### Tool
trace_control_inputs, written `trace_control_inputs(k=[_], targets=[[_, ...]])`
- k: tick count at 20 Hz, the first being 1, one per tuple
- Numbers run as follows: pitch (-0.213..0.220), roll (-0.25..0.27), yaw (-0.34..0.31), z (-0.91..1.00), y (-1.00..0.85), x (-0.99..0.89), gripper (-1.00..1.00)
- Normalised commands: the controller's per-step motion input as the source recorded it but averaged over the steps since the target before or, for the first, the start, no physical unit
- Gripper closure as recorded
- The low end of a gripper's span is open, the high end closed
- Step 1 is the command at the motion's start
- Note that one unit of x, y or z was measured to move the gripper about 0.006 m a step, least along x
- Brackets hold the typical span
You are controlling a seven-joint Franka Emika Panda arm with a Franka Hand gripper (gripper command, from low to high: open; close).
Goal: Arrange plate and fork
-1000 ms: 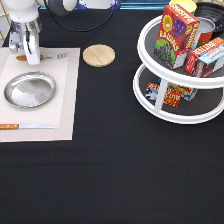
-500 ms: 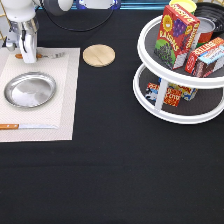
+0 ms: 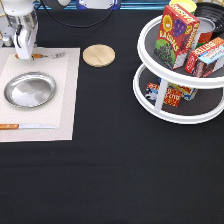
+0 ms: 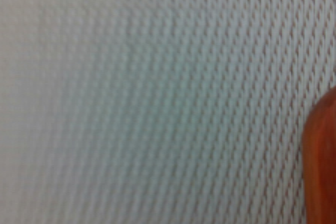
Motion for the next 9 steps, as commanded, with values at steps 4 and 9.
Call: trace_control_inputs(k=[4, 9], targets=[[0.065, 0.014, 0.0, 0.78, 0.07, 0.17, -1.0], [0.0, 0.0, 0.0, 0.01, 0.0, 0.0, -1.0]])
